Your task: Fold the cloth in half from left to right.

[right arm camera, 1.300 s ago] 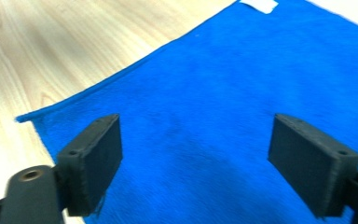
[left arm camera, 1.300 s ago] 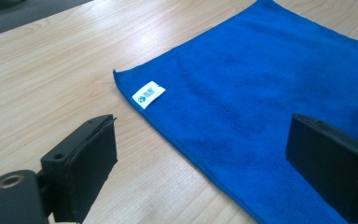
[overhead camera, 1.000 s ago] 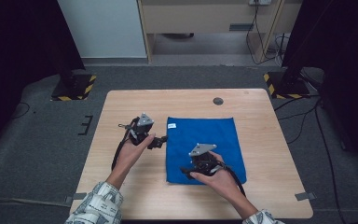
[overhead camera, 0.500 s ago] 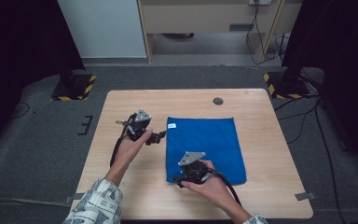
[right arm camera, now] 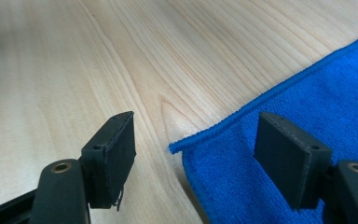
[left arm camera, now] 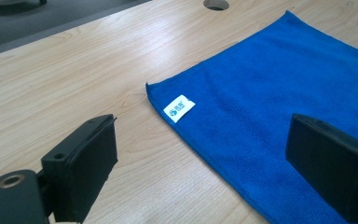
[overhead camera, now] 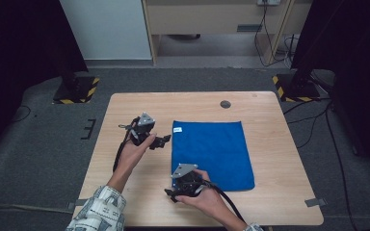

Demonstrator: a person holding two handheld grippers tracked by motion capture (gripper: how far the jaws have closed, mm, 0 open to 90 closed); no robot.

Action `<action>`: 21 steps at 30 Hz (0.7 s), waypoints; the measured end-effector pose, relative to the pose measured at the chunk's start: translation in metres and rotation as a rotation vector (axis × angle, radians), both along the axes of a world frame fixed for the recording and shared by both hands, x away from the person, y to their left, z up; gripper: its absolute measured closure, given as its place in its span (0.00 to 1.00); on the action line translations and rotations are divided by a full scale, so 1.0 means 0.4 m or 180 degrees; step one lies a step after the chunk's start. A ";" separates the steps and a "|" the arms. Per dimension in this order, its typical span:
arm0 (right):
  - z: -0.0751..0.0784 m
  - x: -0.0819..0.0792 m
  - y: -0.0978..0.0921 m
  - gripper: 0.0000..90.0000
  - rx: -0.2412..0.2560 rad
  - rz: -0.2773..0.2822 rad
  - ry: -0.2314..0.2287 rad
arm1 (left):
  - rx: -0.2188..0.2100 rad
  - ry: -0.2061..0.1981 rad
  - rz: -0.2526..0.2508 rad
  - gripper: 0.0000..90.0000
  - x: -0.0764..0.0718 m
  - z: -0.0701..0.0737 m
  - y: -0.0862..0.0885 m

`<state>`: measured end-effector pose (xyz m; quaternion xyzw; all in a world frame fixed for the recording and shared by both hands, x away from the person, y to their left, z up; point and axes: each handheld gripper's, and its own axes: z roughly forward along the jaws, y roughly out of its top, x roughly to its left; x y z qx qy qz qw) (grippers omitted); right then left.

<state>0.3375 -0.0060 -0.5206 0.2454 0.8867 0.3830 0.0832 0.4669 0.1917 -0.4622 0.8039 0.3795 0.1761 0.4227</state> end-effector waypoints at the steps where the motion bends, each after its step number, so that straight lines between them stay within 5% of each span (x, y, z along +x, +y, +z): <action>1: -0.003 0.002 0.002 0.35 -0.0040 -0.0034 -0.0009 | 0.0005 -0.0006 -0.0004 0.10 0.002 -0.001 0.001; 13: -0.009 0.016 -0.007 0.89 -0.0125 -0.0228 -0.0046 | -0.0025 0.0013 0.0005 0.11 0.007 -0.007 0.009; 21: -0.002 0.014 -0.009 0.99 -0.0029 -0.0176 0.0079 | -0.0036 0.0096 -0.0013 0.13 0.020 -0.018 0.008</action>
